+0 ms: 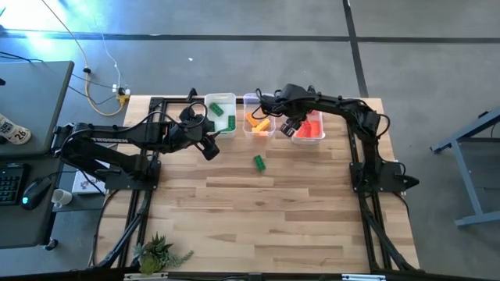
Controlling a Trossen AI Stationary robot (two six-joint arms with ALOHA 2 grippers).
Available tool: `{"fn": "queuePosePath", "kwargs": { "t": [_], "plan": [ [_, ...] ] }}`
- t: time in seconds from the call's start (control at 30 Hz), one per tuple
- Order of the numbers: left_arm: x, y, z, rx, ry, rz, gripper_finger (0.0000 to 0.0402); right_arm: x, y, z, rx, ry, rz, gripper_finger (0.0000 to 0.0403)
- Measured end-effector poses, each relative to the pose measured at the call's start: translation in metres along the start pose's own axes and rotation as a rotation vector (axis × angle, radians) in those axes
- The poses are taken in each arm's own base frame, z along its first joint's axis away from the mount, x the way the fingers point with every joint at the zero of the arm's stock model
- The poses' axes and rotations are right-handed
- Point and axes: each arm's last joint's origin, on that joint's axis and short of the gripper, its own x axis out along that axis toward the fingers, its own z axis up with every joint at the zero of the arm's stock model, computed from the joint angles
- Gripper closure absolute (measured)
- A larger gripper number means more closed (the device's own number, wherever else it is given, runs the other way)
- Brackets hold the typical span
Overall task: Sort & place blocks by color
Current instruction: Put the green game piece into the left white bin
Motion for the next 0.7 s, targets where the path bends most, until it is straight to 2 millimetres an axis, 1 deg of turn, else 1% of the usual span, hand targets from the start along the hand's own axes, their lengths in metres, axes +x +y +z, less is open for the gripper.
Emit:
{"fn": "queuePosePath", "kwargs": {
  "t": [0.2, 0.33, 0.53, 0.6, 0.7],
  "plan": [
    [-0.002, 0.002, 0.001, 0.036, -0.01, 0.011, 0.0202, -0.032, 0.02, -0.006, 0.033, -0.08, 0.093, 0.0206],
    [-0.008, 0.006, 0.002, 0.039, -0.036, 0.017, 0.0202, -0.048, 0.038, -0.015, 0.027, -0.092, 0.175, 0.0206],
    [-0.023, 0.017, 0.005, 0.054, -0.092, 0.069, 0.0202, -0.06, 0.062, -0.023, 0.022, -0.062, 0.386, 0.0206],
    [-0.029, 0.021, 0.006, 0.054, -0.112, 0.068, 0.0202, -0.064, 0.069, -0.022, 0.014, -0.077, 0.465, 0.0206],
    [-0.038, 0.027, 0.006, 0.038, -0.138, 0.064, 0.0202, -0.07, 0.079, -0.02, 0.019, -0.132, 0.534, 0.0206]
  ]
}}
